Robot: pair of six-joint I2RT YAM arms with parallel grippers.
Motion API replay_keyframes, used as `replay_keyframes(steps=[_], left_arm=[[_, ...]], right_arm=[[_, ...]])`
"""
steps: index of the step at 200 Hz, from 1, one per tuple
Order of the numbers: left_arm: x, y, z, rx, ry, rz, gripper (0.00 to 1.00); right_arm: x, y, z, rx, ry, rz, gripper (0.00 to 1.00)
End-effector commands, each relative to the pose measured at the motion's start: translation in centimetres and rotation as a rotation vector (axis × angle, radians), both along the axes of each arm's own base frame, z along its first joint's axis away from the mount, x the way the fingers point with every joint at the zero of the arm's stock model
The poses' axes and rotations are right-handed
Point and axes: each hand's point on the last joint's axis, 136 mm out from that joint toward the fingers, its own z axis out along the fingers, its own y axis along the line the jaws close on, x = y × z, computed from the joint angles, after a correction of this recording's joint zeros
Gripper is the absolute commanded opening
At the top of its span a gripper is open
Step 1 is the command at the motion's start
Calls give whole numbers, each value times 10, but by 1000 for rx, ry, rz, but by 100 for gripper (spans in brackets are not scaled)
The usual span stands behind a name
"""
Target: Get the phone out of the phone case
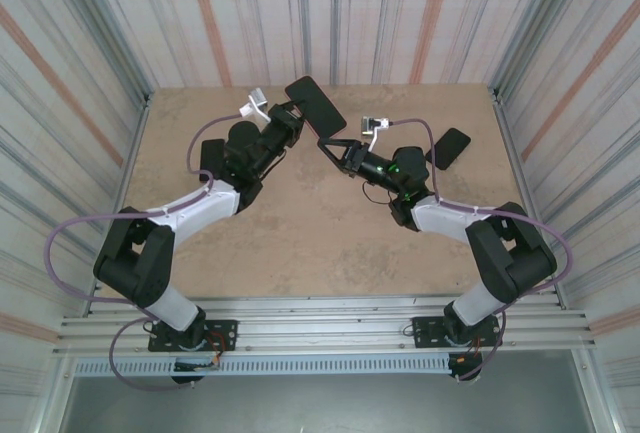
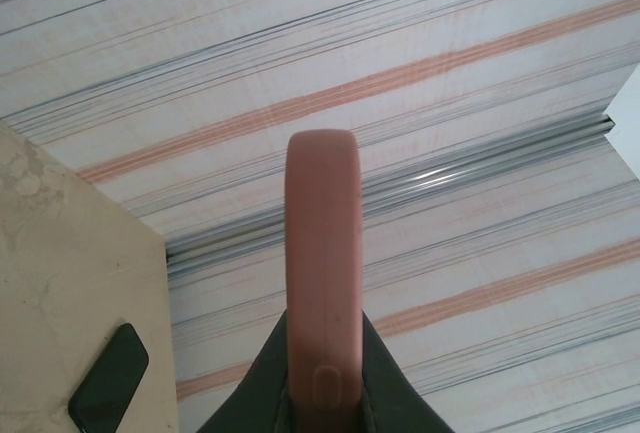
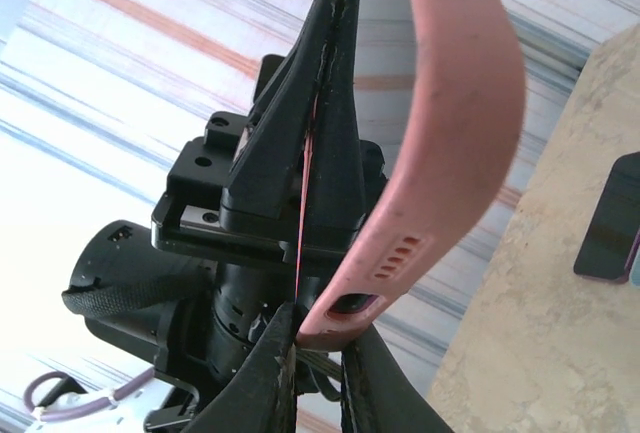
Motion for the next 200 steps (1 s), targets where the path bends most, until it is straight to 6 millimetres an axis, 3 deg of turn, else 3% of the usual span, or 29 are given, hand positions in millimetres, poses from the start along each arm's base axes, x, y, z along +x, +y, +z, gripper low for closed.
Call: replay_keyframes(steps=[1,34,67,87,111,146,181,200], left_arm=[[-28,-5,68,-139,-128,-99,0],[-35,-9,82,-164,-126,-152,0],[-42,-17,90,-170,-124,-207,0],[-45,-20,94,-164,-131,-221,0],[-45,-21,92,-129,-139,-215,0],[-42,-24,81,-29,-162,-241,0],[-40,-21,76,94,-234,-263,0],[-41,-22,78,150,-287,-305,0]], right_arm=[[11,0,-40,-195,11,-50,4],[17,-10,-69,-346,29,-104,2],[23,-25,-86,-441,57,-160,0],[24,-29,-87,-429,67,-169,0],[21,-27,-72,-372,38,-148,2],[8,-33,-47,-349,-71,-123,22],[-5,-45,-45,-429,-201,-94,44],[-9,-54,-46,-500,-252,-76,48]])
